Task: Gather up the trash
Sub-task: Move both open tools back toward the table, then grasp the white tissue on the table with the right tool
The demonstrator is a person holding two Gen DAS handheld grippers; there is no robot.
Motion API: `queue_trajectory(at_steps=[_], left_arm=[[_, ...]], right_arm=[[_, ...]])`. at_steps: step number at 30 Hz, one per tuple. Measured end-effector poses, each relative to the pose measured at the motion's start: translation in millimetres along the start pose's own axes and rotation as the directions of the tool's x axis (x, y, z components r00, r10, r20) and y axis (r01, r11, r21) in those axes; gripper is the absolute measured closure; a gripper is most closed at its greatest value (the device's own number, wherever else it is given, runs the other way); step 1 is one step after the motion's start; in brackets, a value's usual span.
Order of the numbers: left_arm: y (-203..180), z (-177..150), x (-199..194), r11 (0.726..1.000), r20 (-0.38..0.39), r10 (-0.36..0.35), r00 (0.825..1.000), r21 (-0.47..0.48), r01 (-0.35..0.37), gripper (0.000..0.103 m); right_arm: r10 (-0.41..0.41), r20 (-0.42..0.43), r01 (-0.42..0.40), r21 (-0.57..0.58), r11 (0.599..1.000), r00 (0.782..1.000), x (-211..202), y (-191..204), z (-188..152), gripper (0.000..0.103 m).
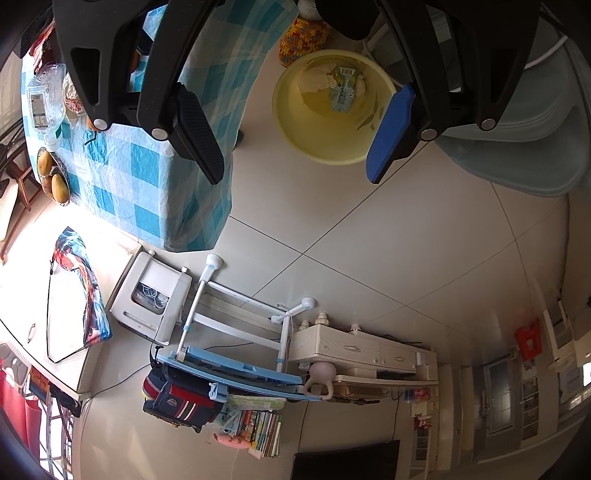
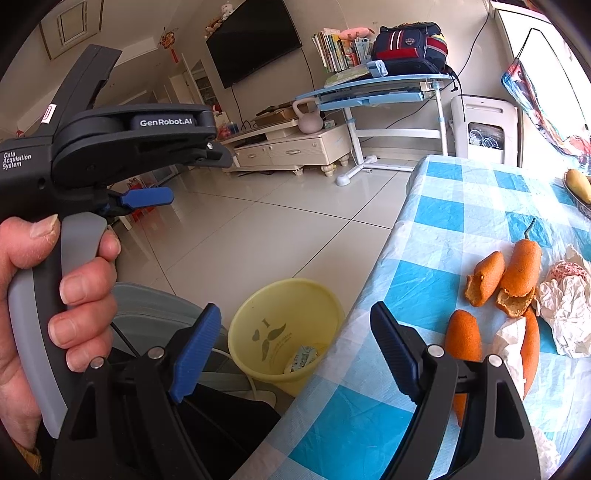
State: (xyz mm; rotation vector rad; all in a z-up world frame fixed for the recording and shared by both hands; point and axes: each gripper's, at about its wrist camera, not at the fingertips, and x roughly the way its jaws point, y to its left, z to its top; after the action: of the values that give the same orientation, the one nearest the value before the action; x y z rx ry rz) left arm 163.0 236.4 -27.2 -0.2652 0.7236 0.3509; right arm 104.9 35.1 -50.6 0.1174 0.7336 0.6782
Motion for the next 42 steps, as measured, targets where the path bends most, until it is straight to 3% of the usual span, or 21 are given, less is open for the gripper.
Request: queue_trajectory(at_steps=[6,11,15,19,25,28,30,33,41,42], left_arm=[[-17,-9,3,0.997,-0.024,-0.009,1.000,0.080,0.011,0.027],[-45,-24,10,0.979,-0.097,-0.062,0.993,0.189,0.080,0.027],[-69,-43,17,0.955,-0.193,-0.122,0.974,0.245,0.168,0.027],[-94,-63,17,0.925,-0.231,-0.139,0.963,0.318,0.209,0.027],[-119,-79,11,0.892,-0.246,-0.134,0.960,0.393,0.225,0.027],[-127,-82,11,0.884,-0.279,-0.169,0.945,0.382,0.270,0.027],[-132,-85,13,0.878,-0.299,-0.178,0.937,0.381,0.288,0.027],[-143,-93,16,0.865,-0.324,-0.178,0.929,0.399,0.305,0.027],[-167,-115,16,0.814,-0.375,-0.173,0.911,0.467,0.347,0.027],[-169,-118,16,0.808,-0.381,-0.175,0.908,0.472,0.354,0.031]], right_arm=[[-0.013,-0.004,0.013,-0.001,1.000,1.000,-33,-5,-20,0.023],[-0.139,-0.004,0.139,0.003,0.990,0.990,-84,-36,-40,0.023],[-0.254,-0.026,0.254,0.034,0.967,0.967,-104,-69,-40,0.023],[-0.273,-0.066,0.276,0.031,0.961,0.960,-97,-85,-31,0.024],[-0.236,-0.150,0.236,-0.015,0.972,0.960,-76,-91,-32,0.042],[-0.208,-0.172,0.210,-0.005,0.978,0.963,-73,-94,-37,0.060],[-0.186,-0.190,0.191,0.008,0.982,0.964,-74,-94,-41,0.085],[-0.170,-0.185,0.177,0.021,0.984,0.968,-85,-92,-43,0.090],[-0.152,-0.145,0.171,0.125,0.977,0.978,-116,-102,-55,0.091],[-0.144,-0.139,0.164,0.142,0.976,0.980,-118,-104,-56,0.091]])
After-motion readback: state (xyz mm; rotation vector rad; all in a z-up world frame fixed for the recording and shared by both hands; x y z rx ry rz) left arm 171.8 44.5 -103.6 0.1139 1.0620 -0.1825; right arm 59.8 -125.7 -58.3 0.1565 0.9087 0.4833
